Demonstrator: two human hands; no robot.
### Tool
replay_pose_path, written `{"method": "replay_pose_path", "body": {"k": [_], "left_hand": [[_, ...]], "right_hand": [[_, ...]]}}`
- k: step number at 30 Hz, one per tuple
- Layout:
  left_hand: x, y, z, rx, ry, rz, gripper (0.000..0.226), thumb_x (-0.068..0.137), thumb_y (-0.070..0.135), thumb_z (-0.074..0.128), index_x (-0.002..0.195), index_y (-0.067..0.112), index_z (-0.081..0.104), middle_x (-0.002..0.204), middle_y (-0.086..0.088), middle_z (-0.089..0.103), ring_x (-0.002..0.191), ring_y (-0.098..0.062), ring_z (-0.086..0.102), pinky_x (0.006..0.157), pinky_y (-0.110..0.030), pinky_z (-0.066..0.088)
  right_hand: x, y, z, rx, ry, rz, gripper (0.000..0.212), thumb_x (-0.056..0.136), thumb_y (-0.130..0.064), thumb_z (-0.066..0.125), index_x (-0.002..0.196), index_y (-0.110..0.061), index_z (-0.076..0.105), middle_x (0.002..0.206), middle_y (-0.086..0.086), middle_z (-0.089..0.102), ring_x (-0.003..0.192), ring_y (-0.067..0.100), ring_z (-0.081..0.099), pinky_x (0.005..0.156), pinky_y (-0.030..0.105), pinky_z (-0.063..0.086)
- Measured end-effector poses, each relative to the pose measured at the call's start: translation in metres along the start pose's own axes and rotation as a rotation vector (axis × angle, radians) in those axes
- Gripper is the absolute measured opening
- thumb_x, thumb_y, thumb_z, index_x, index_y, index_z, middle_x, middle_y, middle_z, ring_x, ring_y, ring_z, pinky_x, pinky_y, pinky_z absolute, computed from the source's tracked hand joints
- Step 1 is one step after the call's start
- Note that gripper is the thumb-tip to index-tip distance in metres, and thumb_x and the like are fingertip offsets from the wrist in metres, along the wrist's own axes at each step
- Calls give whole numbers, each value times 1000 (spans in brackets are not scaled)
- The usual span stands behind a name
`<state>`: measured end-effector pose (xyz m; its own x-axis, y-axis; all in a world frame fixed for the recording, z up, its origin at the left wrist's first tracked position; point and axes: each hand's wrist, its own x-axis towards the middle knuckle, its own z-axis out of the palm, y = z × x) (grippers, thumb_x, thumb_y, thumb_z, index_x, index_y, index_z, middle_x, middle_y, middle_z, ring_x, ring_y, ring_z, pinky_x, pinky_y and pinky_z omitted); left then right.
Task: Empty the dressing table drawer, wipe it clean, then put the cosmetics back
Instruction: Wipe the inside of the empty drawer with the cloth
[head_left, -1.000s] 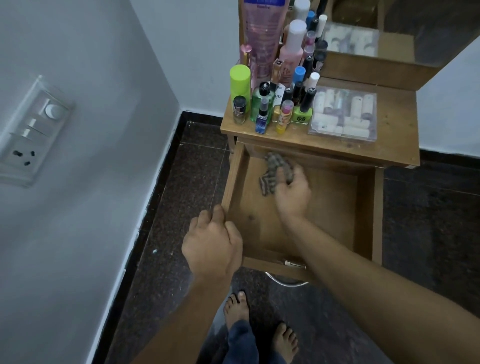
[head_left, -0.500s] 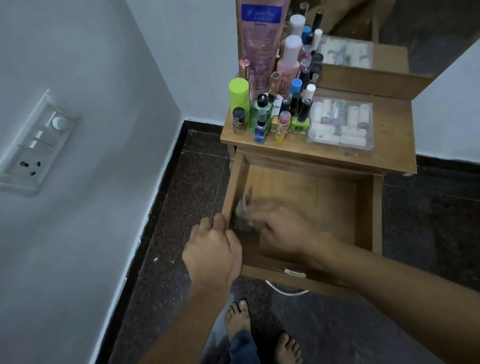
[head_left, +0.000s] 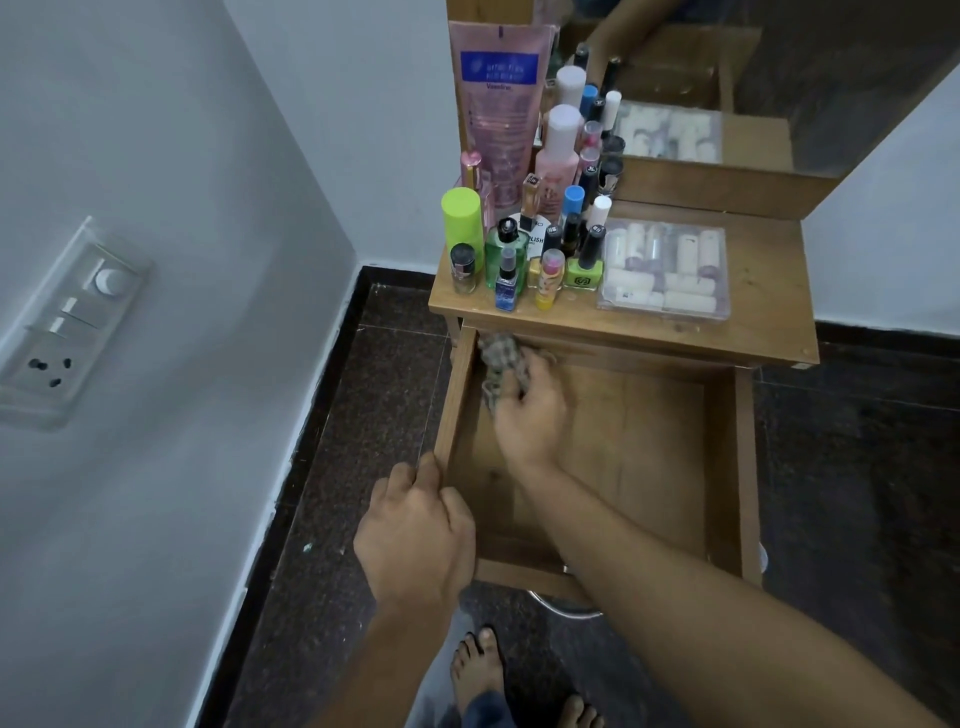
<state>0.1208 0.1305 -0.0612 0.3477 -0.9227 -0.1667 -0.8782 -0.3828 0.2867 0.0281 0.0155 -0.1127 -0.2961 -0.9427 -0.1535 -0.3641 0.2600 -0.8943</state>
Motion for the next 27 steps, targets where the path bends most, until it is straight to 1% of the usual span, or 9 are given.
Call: {"method": "replay_pose_path", "body": {"k": [4, 6, 8, 12, 15, 18, 21, 24, 27], "left_hand": [[0, -1, -1, 10, 1, 7, 57, 85, 30, 26, 118, 15, 70, 93, -4, 65, 87, -26, 60, 60, -39, 54], [0, -1, 0, 5, 2, 14, 57, 84, 31, 26, 117, 14, 70, 93, -5, 64, 87, -28, 60, 59, -39, 54], [0, -1, 1, 3, 9, 18, 57, 84, 31, 27, 116, 13, 70, 92, -6, 65, 86, -29, 60, 59, -38, 52], [-1, 0, 0, 11, 3, 16, 60, 82, 33, 25, 115, 13, 70, 92, -6, 64, 85, -29, 60, 58, -37, 48], [-1, 1, -1, 19, -7, 3, 61, 81, 33, 23, 114, 13, 71, 91, -6, 64, 85, -29, 59, 59, -37, 49], [-1, 2, -3, 19, -24, 9, 60, 82, 32, 24, 113, 11, 71, 90, -8, 65, 84, -30, 60, 60, -39, 51], [0, 2, -3, 35, -29, 13, 59, 83, 30, 27, 113, 10, 73, 89, -10, 67, 84, -32, 62, 61, -39, 52], [0, 1, -2, 62, -42, 20, 60, 83, 31, 26, 116, 11, 72, 90, -9, 67, 83, -31, 61, 59, -38, 51], [0, 1, -2, 67, -44, 15, 62, 83, 33, 23, 118, 13, 70, 94, -8, 66, 86, -29, 60, 60, -38, 51]], "right_hand": [[-6, 2, 8, -392, -140, -280, 22, 94, -19, 60, 115, -17, 64, 123, 4, 63, 113, 25, 58, 89, 35, 48], [1, 15, -11, -517, -270, -438, 25, 92, -15, 61, 116, -16, 65, 130, 5, 64, 120, 26, 58, 101, 36, 45], [14, 23, -36, -564, -492, -586, 34, 91, -8, 64, 124, -15, 68, 142, 7, 60, 132, 27, 53, 116, 40, 39], [10, 29, -75, -661, -1040, -814, 45, 87, 2, 67, 129, -15, 67, 142, 3, 61, 130, 19, 49, 117, 42, 36], [-9, 30, -89, -666, -1261, -743, 44, 85, 7, 60, 122, -16, 66, 127, 1, 64, 111, 9, 45, 111, 43, 39], [-9, 24, -104, -732, -1277, -596, 55, 90, 5, 56, 138, -20, 60, 139, 2, 61, 130, 17, 47, 118, 34, 31], [1, 9, -128, -790, -1378, -470, 47, 92, 3, 54, 132, -20, 63, 134, 2, 63, 127, 18, 54, 112, 36, 40], [17, -4, -159, -974, -1525, -272, 44, 92, 3, 53, 125, -24, 65, 125, 2, 66, 117, 19, 59, 105, 42, 47], [26, -10, -177, -1261, -1579, -209, 42, 88, 2, 49, 118, -23, 66, 113, 3, 66, 105, 24, 62, 90, 43, 55]]}}
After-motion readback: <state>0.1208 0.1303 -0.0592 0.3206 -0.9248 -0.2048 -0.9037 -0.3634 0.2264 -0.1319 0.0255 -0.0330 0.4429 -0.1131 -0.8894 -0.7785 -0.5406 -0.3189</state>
